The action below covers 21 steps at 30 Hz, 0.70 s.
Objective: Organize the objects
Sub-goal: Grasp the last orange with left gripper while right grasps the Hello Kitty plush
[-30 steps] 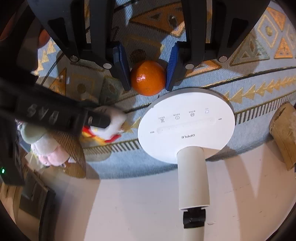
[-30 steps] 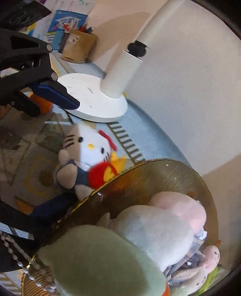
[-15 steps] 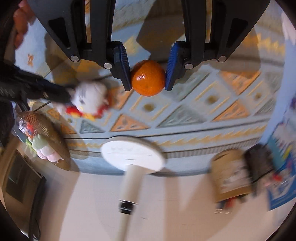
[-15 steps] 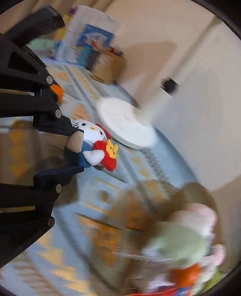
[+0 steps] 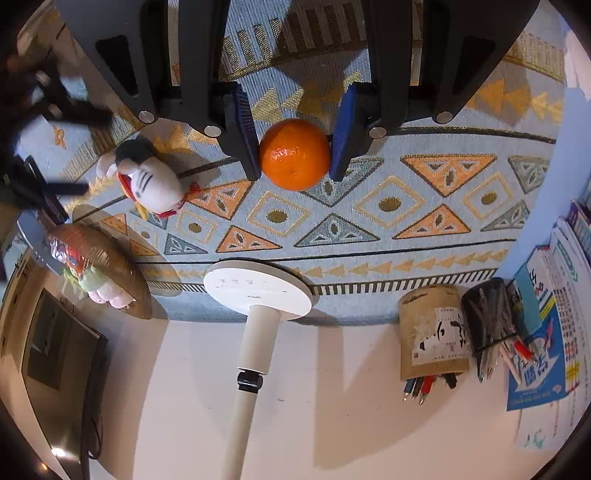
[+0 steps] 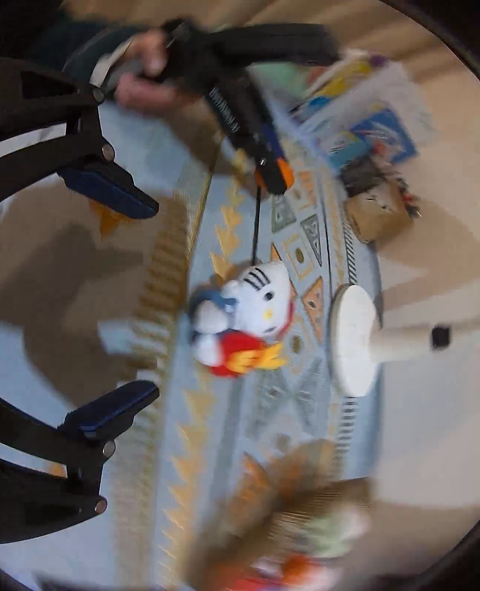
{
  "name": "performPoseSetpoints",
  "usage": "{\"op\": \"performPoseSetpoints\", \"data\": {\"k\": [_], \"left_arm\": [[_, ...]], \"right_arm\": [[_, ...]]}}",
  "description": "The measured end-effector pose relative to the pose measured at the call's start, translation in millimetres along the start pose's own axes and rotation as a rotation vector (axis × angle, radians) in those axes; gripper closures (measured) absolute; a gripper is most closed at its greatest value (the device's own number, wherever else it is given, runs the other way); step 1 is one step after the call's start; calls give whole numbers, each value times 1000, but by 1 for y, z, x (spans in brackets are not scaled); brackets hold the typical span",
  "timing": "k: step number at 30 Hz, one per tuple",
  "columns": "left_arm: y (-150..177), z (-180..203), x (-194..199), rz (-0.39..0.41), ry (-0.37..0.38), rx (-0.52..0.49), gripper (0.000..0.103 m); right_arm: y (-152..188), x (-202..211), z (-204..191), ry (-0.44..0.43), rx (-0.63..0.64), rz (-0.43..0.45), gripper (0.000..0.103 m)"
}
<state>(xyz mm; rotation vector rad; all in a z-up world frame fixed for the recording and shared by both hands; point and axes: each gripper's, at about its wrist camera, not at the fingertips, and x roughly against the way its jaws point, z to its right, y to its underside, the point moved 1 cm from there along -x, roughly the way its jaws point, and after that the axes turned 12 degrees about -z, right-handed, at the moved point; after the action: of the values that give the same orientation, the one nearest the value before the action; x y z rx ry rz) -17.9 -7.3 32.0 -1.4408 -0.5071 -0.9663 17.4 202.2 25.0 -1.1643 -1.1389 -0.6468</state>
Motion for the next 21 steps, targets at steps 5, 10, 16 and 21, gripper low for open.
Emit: {"op": "performPoseSetpoints", "data": {"k": [5,10,16,21], "left_arm": [[0,2,-2,-8,5,-13,68],[-1,0,-5,-24,20,-4,68],[-1,0,-5,-27,19,-6,68],[-1,-6,-8,-42,27,22,67]], "right_arm": [[-34,-19,10,-11,60,-6,12],[-51,-42,-5,-49,50,-26,12],[-40,-41,-25,16,89,7,45],[-19,-33,-19,11,43,44,50]]}}
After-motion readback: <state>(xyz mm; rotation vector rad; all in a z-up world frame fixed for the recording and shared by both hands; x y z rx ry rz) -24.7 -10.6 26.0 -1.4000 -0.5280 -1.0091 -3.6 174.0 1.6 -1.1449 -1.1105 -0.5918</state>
